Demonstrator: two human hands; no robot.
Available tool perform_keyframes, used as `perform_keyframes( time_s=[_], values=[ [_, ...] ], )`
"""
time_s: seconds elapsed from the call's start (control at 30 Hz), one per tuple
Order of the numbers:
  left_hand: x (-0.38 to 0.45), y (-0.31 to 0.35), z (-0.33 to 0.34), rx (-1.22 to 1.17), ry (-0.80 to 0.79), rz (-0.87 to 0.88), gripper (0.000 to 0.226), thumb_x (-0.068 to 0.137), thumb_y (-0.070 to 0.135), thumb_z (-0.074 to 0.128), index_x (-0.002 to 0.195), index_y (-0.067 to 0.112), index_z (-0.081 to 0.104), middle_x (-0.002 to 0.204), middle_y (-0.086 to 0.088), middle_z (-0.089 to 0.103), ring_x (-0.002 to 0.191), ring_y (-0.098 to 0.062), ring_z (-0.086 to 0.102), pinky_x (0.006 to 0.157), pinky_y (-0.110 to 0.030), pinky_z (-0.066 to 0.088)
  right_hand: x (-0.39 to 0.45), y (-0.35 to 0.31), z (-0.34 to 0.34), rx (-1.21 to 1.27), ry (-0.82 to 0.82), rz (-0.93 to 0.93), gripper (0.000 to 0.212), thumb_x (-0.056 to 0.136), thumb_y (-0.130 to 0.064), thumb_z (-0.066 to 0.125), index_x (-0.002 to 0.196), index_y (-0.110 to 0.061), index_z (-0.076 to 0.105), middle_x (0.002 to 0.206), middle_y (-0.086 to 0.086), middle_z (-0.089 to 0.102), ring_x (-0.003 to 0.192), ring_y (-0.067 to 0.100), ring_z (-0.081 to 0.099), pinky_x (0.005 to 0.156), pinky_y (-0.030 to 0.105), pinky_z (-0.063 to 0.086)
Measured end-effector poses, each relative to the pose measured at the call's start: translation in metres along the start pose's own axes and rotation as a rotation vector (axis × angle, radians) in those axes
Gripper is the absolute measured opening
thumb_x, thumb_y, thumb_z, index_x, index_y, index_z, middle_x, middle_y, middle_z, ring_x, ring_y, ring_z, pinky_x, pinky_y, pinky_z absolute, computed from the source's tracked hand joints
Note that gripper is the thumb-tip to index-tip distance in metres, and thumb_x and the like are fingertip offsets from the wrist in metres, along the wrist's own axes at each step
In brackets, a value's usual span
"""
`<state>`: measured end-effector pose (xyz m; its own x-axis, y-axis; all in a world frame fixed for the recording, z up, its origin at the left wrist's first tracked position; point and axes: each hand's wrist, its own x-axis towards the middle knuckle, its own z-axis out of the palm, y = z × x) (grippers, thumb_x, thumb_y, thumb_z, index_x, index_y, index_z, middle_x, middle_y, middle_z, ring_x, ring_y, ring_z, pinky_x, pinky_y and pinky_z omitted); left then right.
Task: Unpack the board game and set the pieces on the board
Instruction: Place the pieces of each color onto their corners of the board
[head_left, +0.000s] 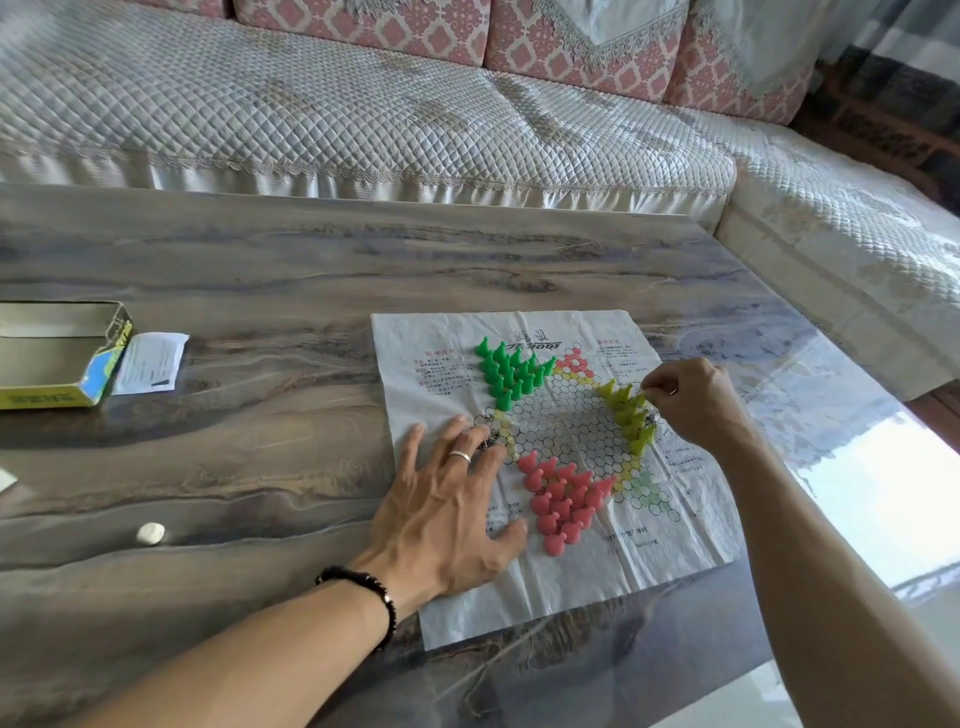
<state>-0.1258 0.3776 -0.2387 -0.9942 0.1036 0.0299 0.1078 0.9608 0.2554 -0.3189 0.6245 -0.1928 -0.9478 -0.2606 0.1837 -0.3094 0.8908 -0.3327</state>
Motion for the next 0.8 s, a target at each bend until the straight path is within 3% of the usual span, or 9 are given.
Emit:
perform_keyframes(
  time_s=[0.17,0.33,0.47,0.57,0.7,0.8],
  values=[
    [0.0,0.0,-0.001,0.0,-0.003,-0.001,0.084,0.083,0.069,0.029,0.152,0.023,0.018,0.163,-0.003,0.008,0.149,-0.02,-0.004,0.118,-0.057,0.001,-0.002,0.0,0.0,0.007,0.015,0.007,0.017,0.084,-0.003,0.066,0.098,-0.007,0.074,0.091,0.009,0.073,0.074,0.018,0.066,0.076,0.034,0.057],
    [0.0,0.001,-0.001,-0.006,0.008,0.001,0.083,0.083,0.069,0.029,0.152,0.023,0.02,0.162,-0.003,0.011,0.149,-0.02,-0.002,0.118,-0.056,0.001,0.005,0.016,-0.009,-0.065,0.187,0.038,0.025,0.084,-0.001,0.057,0.1,-0.011,0.074,0.096,0.011,0.074,0.085,0.029,0.068,0.078,0.045,0.057],
    [-0.001,0.0,-0.001,-0.007,0.011,0.0,0.083,0.083,0.069,0.029,0.152,0.023,0.019,0.163,-0.004,0.01,0.149,-0.02,-0.003,0.118,-0.057,0.001,0.011,0.021,-0.007,-0.229,0.054,0.031,0.023,0.084,-0.003,0.063,0.102,-0.014,0.073,0.104,0.011,0.072,0.082,0.027,0.068,0.068,0.04,0.057],
    [0.0,0.001,-0.001,-0.011,0.015,0.002,0.082,0.083,0.068,0.029,0.151,0.024,0.021,0.162,-0.003,0.011,0.149,-0.02,-0.003,0.118,-0.057,0.001,0.011,0.022,-0.001,-0.308,-0.011,0.037,0.023,0.084,-0.013,0.071,0.106,-0.018,0.071,0.112,0.007,0.067,0.09,0.024,0.064,0.067,0.033,0.053],
    [0.0,0.001,-0.001,-0.011,0.013,0.0,0.081,0.083,0.068,0.029,0.151,0.024,0.02,0.162,-0.003,0.011,0.149,-0.02,-0.004,0.118,-0.056,0.002,0.011,0.023,0.004,-0.328,-0.025,0.058,0.024,0.085,-0.018,0.07,0.109,-0.021,0.07,0.117,0.005,0.062,0.1,0.024,0.061,0.071,0.032,0.05],
    [0.0,0.001,-0.001,-0.008,0.01,0.002,0.081,0.083,0.068,0.029,0.151,0.024,0.021,0.162,-0.003,0.012,0.149,-0.02,-0.003,0.118,-0.057,0.001,0.011,0.025,0.001,-0.24,-0.005,0.062,0.031,0.081,-0.015,0.072,0.111,-0.015,0.069,0.109,0.01,0.066,0.096,0.027,0.062,0.074,0.037,0.053]
  ],
)
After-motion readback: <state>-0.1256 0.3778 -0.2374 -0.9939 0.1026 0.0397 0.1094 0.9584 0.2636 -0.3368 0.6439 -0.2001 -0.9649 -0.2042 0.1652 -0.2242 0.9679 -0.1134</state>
